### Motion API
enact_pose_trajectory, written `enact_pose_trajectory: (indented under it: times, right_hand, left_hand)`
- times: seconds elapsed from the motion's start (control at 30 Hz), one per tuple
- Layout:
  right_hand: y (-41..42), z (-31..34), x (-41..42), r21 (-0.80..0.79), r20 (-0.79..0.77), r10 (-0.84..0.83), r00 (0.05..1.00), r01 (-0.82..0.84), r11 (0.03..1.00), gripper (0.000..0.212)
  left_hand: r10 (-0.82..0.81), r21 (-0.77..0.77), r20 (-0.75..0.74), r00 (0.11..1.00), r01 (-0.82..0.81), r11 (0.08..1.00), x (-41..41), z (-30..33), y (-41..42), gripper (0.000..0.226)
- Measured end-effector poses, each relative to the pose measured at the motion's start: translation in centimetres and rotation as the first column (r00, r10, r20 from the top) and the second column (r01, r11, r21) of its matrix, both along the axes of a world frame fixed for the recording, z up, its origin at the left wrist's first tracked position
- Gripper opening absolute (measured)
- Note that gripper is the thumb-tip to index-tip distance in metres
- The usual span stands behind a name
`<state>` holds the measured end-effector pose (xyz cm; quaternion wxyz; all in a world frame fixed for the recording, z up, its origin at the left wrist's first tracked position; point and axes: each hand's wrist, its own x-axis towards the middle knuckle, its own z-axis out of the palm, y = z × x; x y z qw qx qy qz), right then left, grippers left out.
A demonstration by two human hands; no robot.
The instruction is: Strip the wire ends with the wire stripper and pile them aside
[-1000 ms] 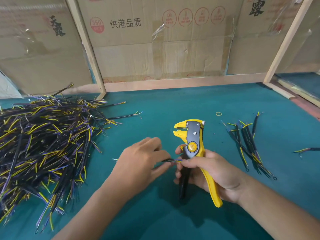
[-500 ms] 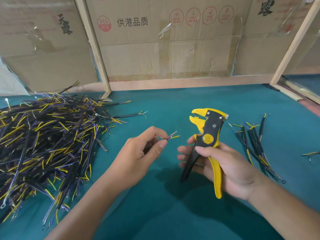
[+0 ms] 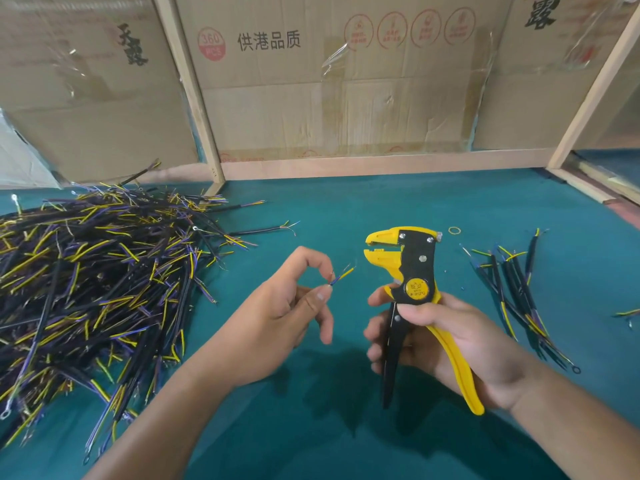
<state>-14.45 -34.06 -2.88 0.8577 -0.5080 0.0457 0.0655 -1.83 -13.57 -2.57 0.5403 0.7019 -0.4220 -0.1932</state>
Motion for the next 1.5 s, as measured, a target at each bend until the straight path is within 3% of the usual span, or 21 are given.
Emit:
enact_pose_trajectory:
  times: [0.23, 0.37, 0.57, 0.93, 1.5]
  right_hand:
    - [-0.7, 0.5, -0.6, -0.077, 0.05, 0.151, 0.987, -0.147, 0.986, 0.029]
    - [-0.4, 0.1, -0.5, -0.195, -0.011, 0.135, 0.991, -0.135, 0.971, 0.022]
    - [-0.4, 0.0, -0.5, -0.229, 0.008, 0.129, 0.992, -0.124, 0.965, 0.022]
    - [-0.5, -0.6, -0.3, -0.248, 0.006, 0.146, 0.989, -0.14, 0.959, 0.031]
    - [-0.2, -0.6, -0.3, -0.256, 0.001, 0.161, 0.987, -0.155, 0.954, 0.026]
  left_hand:
    - [0.101, 0.118, 0.279, 0.955, -0.139, 0.983, 0.2, -0.2, 0.1, 0.009]
    - [0.201, 0.079, 0.402, 0.893, -0.253, 0.964, 0.2, -0.2, -0.2, 0.017]
    - [0.241, 0.074, 0.517, 0.821, -0.323, 0.943, 0.0, -0.3, -0.3, 0.019]
    - [0.272, 0.047, 0.53, 0.803, -0.349, 0.936, -0.6, -0.3, -0.6, 0.012]
    - [0.25, 0.087, 0.548, 0.798, -0.351, 0.932, -1.7, 0.3, -1.0, 0.009]
